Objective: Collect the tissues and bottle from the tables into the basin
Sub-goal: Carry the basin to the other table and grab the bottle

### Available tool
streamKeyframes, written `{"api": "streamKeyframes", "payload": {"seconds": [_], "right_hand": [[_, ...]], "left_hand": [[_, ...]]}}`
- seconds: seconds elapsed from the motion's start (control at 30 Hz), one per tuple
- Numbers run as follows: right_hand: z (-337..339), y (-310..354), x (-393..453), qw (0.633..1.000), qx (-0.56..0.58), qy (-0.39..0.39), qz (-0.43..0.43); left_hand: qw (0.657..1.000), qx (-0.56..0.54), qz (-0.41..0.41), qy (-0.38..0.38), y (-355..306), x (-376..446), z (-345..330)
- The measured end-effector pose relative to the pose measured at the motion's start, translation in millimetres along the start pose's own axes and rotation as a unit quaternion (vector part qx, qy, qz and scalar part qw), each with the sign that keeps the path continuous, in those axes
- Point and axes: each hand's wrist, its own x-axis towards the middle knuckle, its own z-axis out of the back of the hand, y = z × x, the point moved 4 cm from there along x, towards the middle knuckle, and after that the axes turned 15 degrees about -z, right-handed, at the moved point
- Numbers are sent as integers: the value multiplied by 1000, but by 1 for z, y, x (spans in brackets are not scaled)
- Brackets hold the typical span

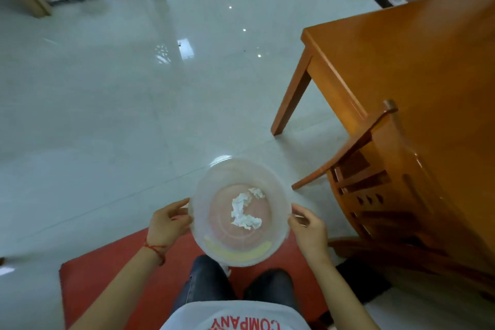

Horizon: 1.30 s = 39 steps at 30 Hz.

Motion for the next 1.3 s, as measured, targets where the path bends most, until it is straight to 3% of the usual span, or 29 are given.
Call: {"api": "streamKeyframes", "payload": {"seconds": [0.33, 0.67, 1.03, 1.3], "right_hand": [[-90, 92, 31, 995, -48, 70, 48], [-140, 197, 129, 986, -97, 105, 80], [-174, 312, 214, 984, -95, 127, 75], [-226, 389, 272, 989, -73, 108, 71]], "left_hand": [[993, -42, 41, -107, -1, 46, 70], [979, -83, 75, -171, -40, 150, 73], [979, -49, 53, -192, -109, 269, 72], [984, -38, 52, -165, -145, 389, 102]]}}
